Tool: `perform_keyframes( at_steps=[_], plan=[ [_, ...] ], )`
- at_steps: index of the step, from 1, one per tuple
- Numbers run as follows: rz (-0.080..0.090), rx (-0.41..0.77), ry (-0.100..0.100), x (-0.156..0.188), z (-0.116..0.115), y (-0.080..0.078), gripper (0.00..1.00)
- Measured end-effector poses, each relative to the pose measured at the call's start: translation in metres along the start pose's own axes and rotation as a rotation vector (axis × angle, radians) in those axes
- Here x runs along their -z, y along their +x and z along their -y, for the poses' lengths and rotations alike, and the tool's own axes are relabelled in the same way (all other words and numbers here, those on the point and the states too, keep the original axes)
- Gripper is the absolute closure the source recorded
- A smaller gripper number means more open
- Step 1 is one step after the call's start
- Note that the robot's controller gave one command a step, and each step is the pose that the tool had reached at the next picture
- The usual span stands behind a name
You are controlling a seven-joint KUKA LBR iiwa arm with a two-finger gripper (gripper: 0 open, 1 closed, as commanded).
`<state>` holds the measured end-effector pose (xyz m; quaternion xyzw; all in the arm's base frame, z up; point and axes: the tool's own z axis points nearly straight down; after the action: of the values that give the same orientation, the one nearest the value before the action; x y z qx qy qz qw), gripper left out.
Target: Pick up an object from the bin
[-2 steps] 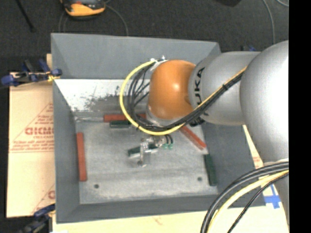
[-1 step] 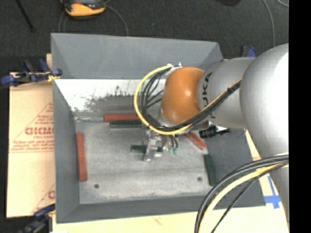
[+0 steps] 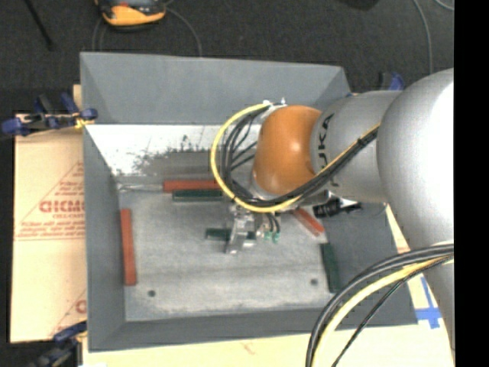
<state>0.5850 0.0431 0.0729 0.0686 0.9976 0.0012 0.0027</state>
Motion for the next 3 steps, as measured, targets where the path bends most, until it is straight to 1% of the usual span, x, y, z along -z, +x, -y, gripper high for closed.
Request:
perform_keyframes(
  at_steps=[1,3],
  plan=[
    [-0.001,0.016,0.001,0.1199,0.0005,-0.0222,1.00],
    [-0.001,0.012,0.001,0.1199,0.0007,-0.0222,1.00]
  ],
)
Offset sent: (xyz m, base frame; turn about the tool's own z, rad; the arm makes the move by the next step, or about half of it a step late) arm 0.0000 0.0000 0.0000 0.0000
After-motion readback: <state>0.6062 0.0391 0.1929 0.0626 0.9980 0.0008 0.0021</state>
